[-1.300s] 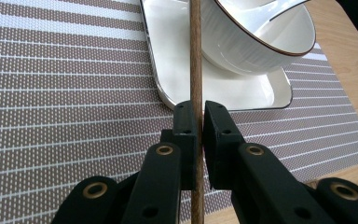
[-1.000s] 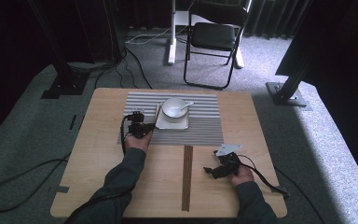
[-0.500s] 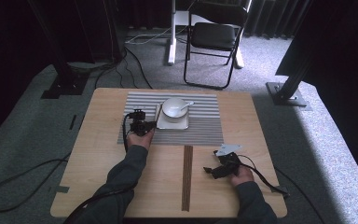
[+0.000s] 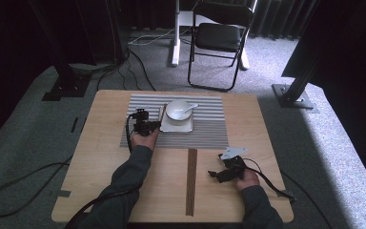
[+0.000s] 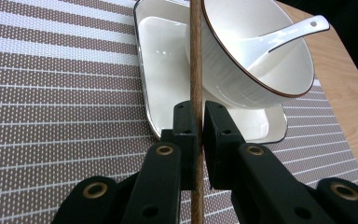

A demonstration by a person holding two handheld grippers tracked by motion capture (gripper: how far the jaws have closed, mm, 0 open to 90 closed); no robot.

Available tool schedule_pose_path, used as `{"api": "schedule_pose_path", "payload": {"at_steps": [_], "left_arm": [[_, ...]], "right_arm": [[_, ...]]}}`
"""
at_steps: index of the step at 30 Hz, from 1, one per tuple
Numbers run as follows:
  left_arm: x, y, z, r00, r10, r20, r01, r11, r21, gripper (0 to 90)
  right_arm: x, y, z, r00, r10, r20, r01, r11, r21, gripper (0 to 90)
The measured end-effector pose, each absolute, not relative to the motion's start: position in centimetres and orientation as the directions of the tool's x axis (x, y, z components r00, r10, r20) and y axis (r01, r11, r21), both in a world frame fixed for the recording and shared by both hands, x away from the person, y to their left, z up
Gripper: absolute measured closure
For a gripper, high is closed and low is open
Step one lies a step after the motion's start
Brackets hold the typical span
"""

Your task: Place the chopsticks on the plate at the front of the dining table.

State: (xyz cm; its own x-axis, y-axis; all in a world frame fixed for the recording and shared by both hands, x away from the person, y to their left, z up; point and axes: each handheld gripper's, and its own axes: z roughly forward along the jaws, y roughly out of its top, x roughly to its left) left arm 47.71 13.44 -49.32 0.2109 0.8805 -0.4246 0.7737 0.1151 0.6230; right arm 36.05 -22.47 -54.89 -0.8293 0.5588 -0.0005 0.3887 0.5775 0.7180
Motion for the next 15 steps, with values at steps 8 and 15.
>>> {"api": "schedule_pose_path", "payload": {"at_steps": [8,15], "left_arm": [[48.5,13.5,-49.7,0.190,0.872,-0.452,0.783,0.143,0.605,84.4],[49.0,13.1,-49.5,0.192,0.872,-0.450,0.779,0.144,0.611,84.4]], "right_arm": [[36.1,-22.5,-54.9,-0.829,0.559,-0.001,0.388,0.577,0.718,11.3],[36.1,-22.5,-54.9,-0.829,0.559,-0.001,0.389,0.577,0.718,11.3]]}}
